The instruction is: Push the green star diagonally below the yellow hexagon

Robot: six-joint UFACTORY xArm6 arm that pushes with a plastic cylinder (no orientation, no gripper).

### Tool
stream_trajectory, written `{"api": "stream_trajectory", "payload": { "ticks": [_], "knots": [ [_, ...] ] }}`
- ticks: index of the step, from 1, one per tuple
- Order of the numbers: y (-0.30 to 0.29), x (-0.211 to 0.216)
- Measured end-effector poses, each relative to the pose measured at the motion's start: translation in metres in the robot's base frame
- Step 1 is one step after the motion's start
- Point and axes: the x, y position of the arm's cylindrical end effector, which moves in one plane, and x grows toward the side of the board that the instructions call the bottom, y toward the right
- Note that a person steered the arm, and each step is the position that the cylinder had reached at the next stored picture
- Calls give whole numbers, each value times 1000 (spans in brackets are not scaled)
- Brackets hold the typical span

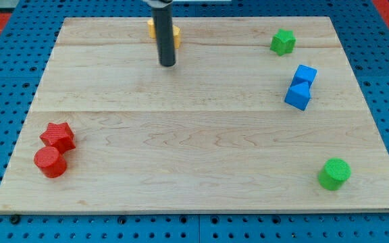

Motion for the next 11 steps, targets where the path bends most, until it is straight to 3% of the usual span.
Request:
{"api": "stream_trajectory", "payload": {
  "ticks": [3,5,6,7,9,11],
  "knots": [
    [32,-33],
    [127,-86],
    [199,-80],
    [258,-33],
    [174,18],
    [127,12]
  ]
}}
